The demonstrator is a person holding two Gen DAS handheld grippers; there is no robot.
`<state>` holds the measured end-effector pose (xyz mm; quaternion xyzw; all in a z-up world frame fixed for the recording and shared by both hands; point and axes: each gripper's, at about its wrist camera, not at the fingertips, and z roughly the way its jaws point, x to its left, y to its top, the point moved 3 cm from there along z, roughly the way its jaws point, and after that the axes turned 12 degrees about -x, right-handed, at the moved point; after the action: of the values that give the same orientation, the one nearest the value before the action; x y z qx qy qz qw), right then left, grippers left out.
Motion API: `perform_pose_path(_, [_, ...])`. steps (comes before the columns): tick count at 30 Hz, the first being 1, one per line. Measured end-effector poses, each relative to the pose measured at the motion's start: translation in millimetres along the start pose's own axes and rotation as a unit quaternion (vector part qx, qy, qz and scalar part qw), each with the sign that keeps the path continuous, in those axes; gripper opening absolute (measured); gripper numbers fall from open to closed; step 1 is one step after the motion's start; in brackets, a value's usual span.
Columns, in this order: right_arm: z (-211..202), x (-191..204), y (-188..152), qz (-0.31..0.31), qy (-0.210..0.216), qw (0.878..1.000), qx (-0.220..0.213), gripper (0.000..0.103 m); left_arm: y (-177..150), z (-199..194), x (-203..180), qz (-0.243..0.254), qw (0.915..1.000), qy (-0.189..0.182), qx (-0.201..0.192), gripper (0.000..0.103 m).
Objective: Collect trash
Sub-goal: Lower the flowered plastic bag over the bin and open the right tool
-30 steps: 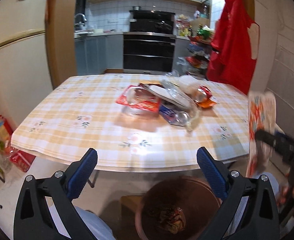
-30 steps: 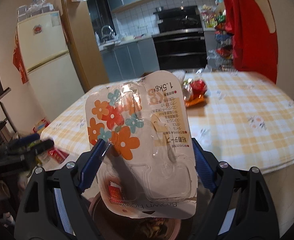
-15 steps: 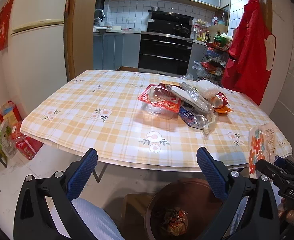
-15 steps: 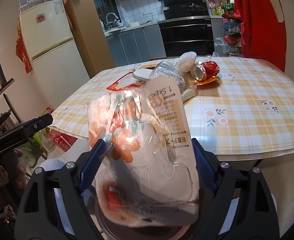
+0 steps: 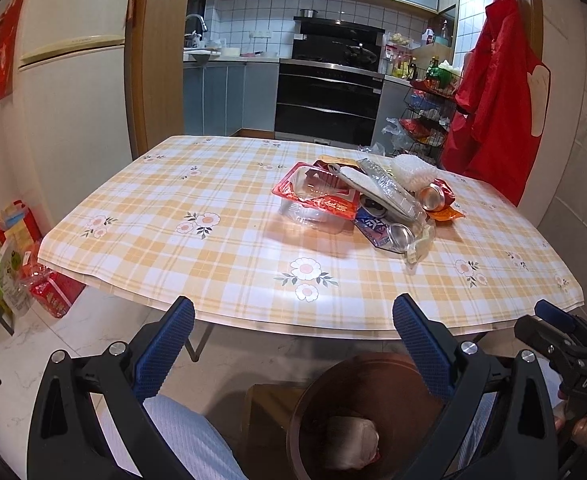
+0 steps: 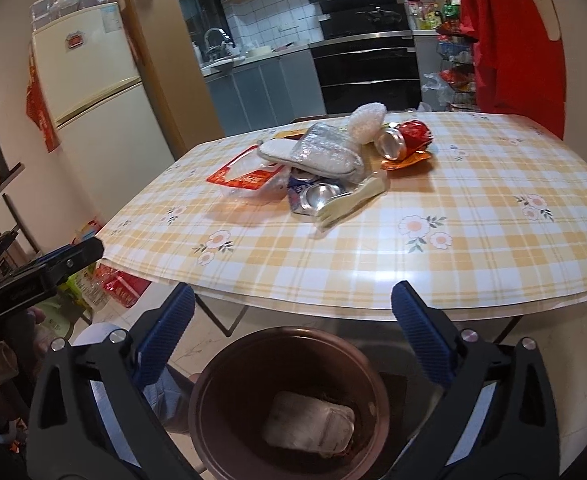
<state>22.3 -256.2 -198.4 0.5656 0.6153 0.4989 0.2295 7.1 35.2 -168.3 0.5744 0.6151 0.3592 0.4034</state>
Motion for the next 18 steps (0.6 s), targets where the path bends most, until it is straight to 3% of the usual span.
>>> perform_pose_path(18, [5.6, -22.7, -9.4, 0.007, -0.060, 0.998, 0.010, 0.097, -11.1, 10.8, -5.7, 0.007, 0.9997, -0.006, 0.022, 0.097])
